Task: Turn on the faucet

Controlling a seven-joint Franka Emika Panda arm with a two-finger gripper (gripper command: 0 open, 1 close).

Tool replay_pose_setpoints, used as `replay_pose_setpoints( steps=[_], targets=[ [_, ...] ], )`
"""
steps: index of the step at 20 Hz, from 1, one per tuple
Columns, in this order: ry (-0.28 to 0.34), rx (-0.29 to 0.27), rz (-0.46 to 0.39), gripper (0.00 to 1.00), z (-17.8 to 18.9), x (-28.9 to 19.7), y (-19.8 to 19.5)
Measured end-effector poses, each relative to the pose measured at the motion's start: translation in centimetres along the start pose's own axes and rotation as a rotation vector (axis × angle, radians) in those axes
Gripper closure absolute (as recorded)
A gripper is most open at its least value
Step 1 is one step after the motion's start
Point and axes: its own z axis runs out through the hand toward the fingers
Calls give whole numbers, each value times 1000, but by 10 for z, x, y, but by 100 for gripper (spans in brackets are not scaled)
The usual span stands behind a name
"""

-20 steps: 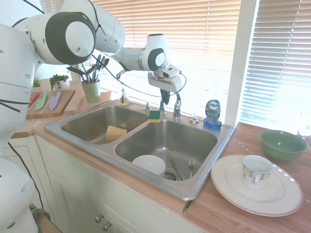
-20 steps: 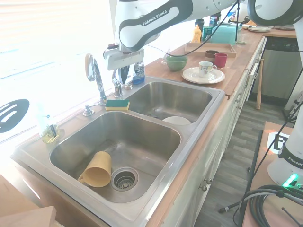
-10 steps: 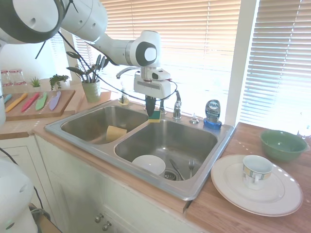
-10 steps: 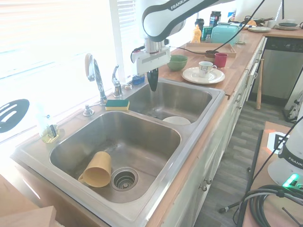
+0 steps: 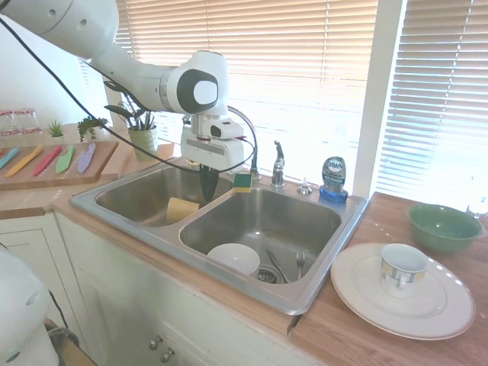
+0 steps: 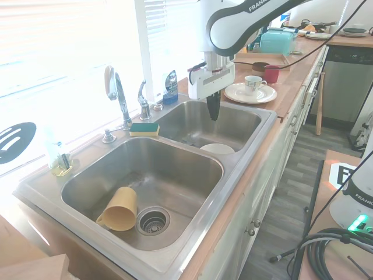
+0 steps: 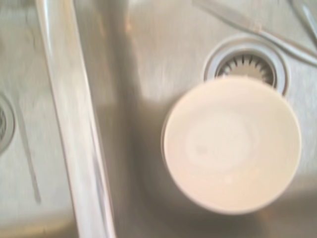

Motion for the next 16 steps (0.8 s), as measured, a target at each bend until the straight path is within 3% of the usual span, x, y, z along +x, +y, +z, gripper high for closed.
replay_pose_setpoints(
  steps=[1,2,16],
  targets=[
    [-1,-2,-2,100,0,-3,4],
    [-2,-4,-1,0,1,-6,8],
    [-1,-4,15,0,-2,-4,19]
  ],
)
